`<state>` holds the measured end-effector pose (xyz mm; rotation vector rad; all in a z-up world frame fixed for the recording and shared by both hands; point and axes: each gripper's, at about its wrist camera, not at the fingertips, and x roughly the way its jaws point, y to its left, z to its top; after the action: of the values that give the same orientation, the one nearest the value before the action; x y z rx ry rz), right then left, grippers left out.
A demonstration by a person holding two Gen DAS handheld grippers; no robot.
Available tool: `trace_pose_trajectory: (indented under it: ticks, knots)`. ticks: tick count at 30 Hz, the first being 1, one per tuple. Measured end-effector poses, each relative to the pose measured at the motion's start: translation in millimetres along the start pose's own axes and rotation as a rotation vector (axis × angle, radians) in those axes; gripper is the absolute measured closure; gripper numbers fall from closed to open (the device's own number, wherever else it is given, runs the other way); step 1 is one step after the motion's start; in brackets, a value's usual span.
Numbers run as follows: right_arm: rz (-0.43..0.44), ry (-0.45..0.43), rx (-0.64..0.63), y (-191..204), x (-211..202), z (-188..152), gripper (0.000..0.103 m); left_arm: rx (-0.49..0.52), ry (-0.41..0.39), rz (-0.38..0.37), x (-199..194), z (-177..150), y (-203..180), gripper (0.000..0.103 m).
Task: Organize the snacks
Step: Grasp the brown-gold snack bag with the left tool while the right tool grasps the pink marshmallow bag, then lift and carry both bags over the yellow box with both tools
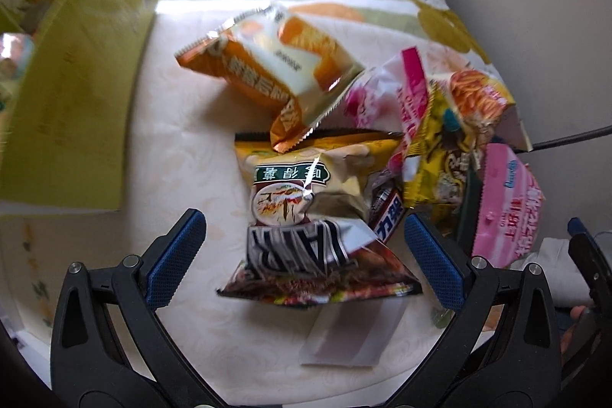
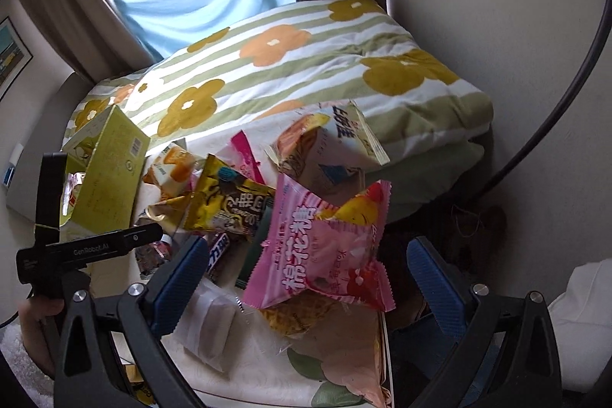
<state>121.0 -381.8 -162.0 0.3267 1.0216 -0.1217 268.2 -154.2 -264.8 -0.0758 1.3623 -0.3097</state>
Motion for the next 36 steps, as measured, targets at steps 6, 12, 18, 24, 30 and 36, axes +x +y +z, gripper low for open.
trace_pose_trajectory:
  ticks: [6, 12, 18, 24, 30, 36]
  knots:
    - [0.004, 0.031, 0.056, -13.3, 20.8, -2.7, 0.000, 0.000, 0.080, -0.010, 28.4, 4.6, 3.2, 0.017]
    - [0.011, 0.060, 0.070, -18.5, 34.2, -1.3, 0.000, 0.043, 0.112, -0.031, 36.3, 3.1, -6.5, 0.036]
    - [0.012, 0.083, 0.077, -20.1, 44.8, 1.3, 0.000, 0.066, 0.111, -0.033, 31.5, 2.3, -7.6, 0.043]
    - [0.020, 0.107, 0.076, -20.2, 55.1, 0.0, 0.000, 0.083, 0.112, -0.023, 25.7, -3.2, -11.1, 0.045]
    - [0.029, 0.124, 0.073, -19.6, 64.8, -0.8, 0.000, 0.082, 0.103, -0.024, 16.3, -6.4, -10.3, 0.045]
    - [0.035, 0.140, 0.058, -16.7, 76.1, -1.3, 0.000, 0.072, 0.096, -0.027, 12.5, -5.4, -8.3, 0.045]
